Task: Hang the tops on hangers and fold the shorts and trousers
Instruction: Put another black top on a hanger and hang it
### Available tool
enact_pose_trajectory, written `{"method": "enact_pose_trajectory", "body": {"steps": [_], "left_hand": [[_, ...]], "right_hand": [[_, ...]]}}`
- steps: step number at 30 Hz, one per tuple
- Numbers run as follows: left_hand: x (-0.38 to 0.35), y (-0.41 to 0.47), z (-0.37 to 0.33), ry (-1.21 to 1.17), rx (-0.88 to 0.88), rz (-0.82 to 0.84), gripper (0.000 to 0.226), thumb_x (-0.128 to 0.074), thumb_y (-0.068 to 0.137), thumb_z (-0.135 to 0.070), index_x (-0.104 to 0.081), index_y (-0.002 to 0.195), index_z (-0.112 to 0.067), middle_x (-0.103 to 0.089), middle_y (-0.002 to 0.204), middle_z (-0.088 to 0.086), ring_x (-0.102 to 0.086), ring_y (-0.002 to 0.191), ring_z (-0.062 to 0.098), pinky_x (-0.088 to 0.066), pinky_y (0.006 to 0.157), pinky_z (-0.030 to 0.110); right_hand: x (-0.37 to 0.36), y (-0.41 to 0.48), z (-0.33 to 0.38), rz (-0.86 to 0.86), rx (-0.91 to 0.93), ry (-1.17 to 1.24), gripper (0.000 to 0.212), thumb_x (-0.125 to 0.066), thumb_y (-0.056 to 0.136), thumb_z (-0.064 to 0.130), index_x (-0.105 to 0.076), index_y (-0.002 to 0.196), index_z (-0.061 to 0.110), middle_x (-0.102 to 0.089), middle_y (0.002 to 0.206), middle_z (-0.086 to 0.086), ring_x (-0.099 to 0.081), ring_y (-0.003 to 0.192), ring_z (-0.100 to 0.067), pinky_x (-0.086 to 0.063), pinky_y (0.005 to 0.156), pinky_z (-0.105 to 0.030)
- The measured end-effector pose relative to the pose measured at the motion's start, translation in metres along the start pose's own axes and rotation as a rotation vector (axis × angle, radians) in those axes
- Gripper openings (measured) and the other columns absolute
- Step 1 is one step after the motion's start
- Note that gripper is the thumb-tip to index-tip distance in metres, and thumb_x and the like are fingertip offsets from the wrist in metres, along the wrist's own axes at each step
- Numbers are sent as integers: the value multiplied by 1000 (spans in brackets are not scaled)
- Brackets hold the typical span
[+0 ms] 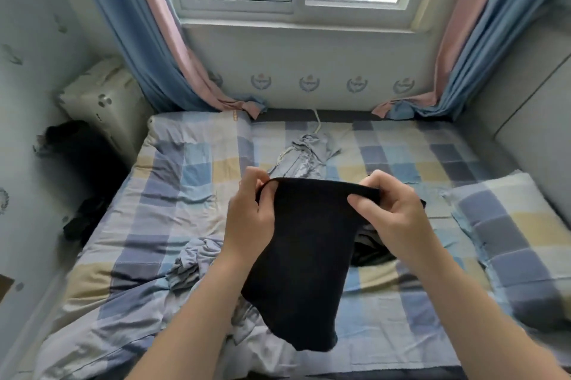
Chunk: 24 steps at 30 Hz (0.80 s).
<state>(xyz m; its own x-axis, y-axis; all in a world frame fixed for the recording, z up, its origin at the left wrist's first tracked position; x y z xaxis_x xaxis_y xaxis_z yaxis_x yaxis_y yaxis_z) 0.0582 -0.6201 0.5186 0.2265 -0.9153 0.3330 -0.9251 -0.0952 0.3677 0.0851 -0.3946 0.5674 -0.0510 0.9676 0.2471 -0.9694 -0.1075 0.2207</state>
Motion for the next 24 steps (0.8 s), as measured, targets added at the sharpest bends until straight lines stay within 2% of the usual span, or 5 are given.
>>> {"method": "enact_pose_trajectory", "body": {"steps": [7,9,13,19,24], "left_hand": [[-50,11,-86,-91,-164,175,23,-55,100,-21,-48,82,-32,-39,54,-14,-32,47,6,-27,48,14],[-66,12,-105,-106,-195,205,21,-56,99,-21,-50,81,-31,-42,55,-17,-37,49,5,-30,51,13],[-89,15,-131,-171,-257,244,18,-57,98,-21,-52,82,-29,-40,54,-14,-35,48,7,-27,50,12],[-105,25,-139,-222,-251,203,18,-57,97,-19,-51,82,-29,-38,54,-11,-32,47,7,-26,47,12],[-125,31,-117,-237,-143,186,18,-54,100,-23,-49,83,-27,-38,56,-6,-30,50,12,-28,47,22]], "right_hand": [[62,-32,11,-18,-61,-17,30,-78,80,27,-56,98,17,-48,74,-34,-50,62,-51,-46,60,-60],[79,-34,7,48,-87,-75,33,-77,78,34,-62,106,24,-62,77,-26,-61,71,-47,-53,67,-54],[100,-48,-33,162,-205,-223,5,-73,82,39,-72,87,38,-73,84,13,-70,81,-7,-52,69,-19],[138,-97,-144,109,-608,-339,24,-68,92,31,-63,72,20,-65,70,9,-63,74,-15,-45,71,-32],[160,-110,-147,6,-551,-268,27,-62,99,29,-60,77,13,-56,64,13,-53,63,-6,-39,66,-29]]}}
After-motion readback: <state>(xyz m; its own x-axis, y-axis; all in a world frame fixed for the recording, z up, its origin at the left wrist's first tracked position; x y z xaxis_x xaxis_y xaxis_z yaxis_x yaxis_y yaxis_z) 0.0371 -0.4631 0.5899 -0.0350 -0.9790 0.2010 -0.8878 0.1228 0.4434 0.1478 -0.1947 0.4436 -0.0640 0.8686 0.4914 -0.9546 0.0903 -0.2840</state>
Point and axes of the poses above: each hand's wrist, its own y-axis towards the middle knuckle, its own x-axis out of the back of the hand, z = x × y, the point moved 3 cm from there along y, towards the middle knuckle
